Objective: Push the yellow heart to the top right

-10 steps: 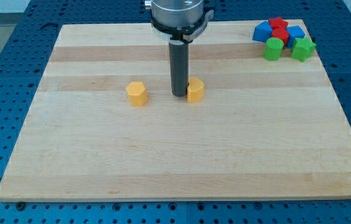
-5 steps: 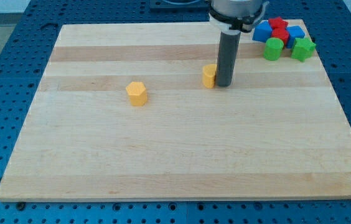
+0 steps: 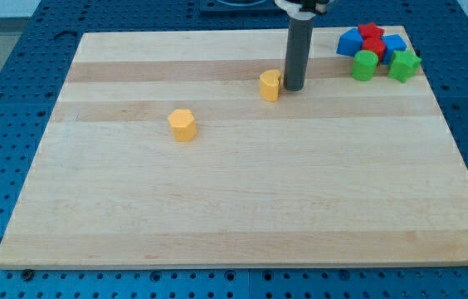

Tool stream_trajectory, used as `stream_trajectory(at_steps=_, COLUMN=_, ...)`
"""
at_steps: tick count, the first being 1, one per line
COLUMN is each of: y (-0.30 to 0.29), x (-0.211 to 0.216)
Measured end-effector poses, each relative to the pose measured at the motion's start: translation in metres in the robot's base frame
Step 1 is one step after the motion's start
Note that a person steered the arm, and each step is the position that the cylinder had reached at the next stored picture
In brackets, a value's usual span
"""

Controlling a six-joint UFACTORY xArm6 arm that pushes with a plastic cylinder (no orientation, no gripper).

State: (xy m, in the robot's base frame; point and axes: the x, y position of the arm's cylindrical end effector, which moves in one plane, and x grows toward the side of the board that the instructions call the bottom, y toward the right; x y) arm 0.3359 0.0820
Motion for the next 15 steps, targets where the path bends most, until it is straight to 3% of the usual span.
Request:
stream_trajectory(at_steps=2, y=-0.025, x=0.056)
stream_trajectory(at_steps=3, y=-0.053, x=0.044)
stream_trajectory(at_steps=5, y=-0.004, x=-0.028)
stream_trajectory(at_steps=7, y=-0.043, x=0.008)
stream_trajectory(at_steps=8, y=-0.072, x=-0.013)
stream_trajectory(at_steps=9, y=-0.062, x=-0.057)
stream_trajectory(at_steps=10, y=-0.012, x=-0.069)
stream_trajectory(at_steps=11, y=0.003, x=-0.073)
stream_trajectory(at_steps=12, y=-0.024, x=-0.066)
stream_trajectory(at_steps=13, y=-0.026, x=-0.038)
stream_trajectory(at_steps=14, y=-0.013, x=-0.016)
stream_trajectory(at_steps=15, y=0.017, x=-0.023)
